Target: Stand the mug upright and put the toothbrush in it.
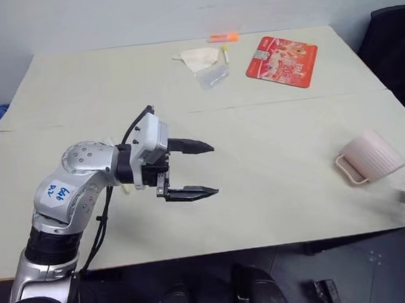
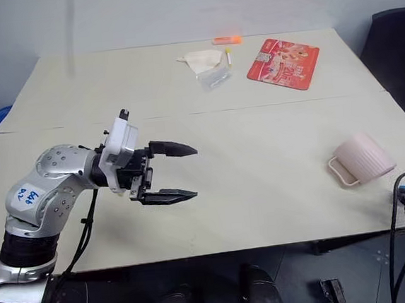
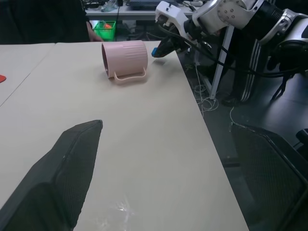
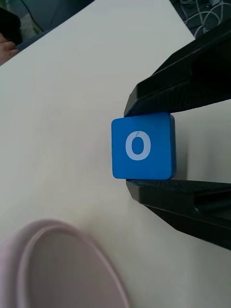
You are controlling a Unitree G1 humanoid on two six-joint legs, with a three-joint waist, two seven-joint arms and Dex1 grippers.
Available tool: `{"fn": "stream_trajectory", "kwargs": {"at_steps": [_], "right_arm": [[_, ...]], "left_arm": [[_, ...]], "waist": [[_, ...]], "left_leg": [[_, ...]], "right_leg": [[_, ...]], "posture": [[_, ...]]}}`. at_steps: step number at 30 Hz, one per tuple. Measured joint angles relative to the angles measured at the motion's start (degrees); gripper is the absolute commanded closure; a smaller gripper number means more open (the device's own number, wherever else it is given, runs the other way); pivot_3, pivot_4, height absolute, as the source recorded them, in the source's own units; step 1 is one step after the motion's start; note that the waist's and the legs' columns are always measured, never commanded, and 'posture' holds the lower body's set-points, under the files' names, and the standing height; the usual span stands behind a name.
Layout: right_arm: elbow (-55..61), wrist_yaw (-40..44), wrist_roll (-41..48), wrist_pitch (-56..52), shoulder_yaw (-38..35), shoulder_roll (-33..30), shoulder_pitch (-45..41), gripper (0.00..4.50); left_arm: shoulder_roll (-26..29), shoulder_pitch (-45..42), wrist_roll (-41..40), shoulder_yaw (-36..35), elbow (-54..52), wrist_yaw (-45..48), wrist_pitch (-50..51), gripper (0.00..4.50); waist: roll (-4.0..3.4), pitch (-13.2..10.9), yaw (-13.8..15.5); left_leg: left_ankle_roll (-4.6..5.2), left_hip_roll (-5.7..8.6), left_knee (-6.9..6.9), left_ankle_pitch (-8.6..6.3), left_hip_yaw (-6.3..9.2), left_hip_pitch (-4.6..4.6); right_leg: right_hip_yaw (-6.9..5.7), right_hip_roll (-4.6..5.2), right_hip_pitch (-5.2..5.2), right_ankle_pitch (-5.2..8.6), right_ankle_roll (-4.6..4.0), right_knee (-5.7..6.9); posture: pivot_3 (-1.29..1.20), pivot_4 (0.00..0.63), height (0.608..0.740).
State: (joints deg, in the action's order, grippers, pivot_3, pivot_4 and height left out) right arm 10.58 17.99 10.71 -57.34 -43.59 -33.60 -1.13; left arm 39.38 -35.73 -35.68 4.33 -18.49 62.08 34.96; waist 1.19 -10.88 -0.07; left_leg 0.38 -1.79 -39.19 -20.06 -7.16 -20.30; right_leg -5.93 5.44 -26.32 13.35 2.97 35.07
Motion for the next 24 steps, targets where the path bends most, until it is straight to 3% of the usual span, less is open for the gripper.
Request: {"fn": "stream_trajectory", "kwargs": {"at_steps": [7, 10, 14, 17, 20, 24], "right_arm": [[0.01, -0.72, 2.07, -0.12, -0.87, -0.27, -0.63, 0.04], [2.67, -0.37, 2.79, -1.44, -0.80, -2.23, -0.73, 0.04], [15.54, 1.43, 6.58, -9.63, 0.01, -10.26, -6.17, 0.04], [24.45, 3.26, 11.15, -16.64, 1.67, -12.31, -9.79, 0.66], [28.88, 3.93, 14.09, -24.01, 4.27, -12.16, -11.21, 1.60], [33.35, 4.99, 17.04, -31.09, 10.25, -12.37, -11.61, 1.60]], "left_arm": [[0.10, 0.01, -0.10, -0.99, -0.95, -0.72, 0.87, 0.00], [-0.05, 0.01, 0.02, -0.98, -0.78, -0.72, 0.72, 0.00], [-0.89, -0.16, 0.92, -0.88, 1.25, -0.69, -0.70, 0.00], [-1.63, -0.67, 1.80, -0.75, 1.49, -0.72, -1.63, 0.00], [-1.80, -0.78, 2.26, -0.76, 1.57, -0.83, -1.97, 0.00], [-2.14, -0.66, 2.40, -0.76, 1.55, -1.14, -2.32, 0.00]], "waist": [[-0.03, 0.02, 0.00], [-0.06, 0.03, 0.00], [-0.10, 0.05, -0.19], [-0.08, 0.05, 0.10], [-0.08, 0.05, 0.58], [-0.08, 0.05, 0.80]], "left_leg": [[0.01, -0.01, 0.00, 0.01, 0.01, 0.01], [0.01, -0.01, 0.00, 0.01, 0.00, 0.01], [-0.01, -0.03, 0.00, 0.01, 0.01, 0.03], [-0.04, -0.04, 0.00, 0.02, 0.20, -0.06], [0.04, -0.04, 0.00, 0.02, 0.24, -0.17], [0.19, 0.00, -0.03, 0.01, 0.24, -0.23]], "right_leg": [[0.01, 0.00, 0.00, 0.00, 0.00, 0.01], [0.03, 0.01, -0.01, 0.00, 0.01, 0.01], [0.04, -0.07, 0.00, 0.00, 0.00, 0.02], [-0.10, -0.09, 0.00, 0.01, -0.02, -0.04], [-0.14, 0.03, -0.02, -0.03, 0.06, 0.00], [-0.13, 0.11, -0.01, -0.10, 0.18, -0.07]], "posture": [[0.00, 0.150, 0.740], [0.00, 0.150, 0.740], [0.00, 0.150, 0.740], [0.00, 0.150, 0.740], [0.00, 0.150, 0.740], [0.00, 0.150, 0.740]]}}
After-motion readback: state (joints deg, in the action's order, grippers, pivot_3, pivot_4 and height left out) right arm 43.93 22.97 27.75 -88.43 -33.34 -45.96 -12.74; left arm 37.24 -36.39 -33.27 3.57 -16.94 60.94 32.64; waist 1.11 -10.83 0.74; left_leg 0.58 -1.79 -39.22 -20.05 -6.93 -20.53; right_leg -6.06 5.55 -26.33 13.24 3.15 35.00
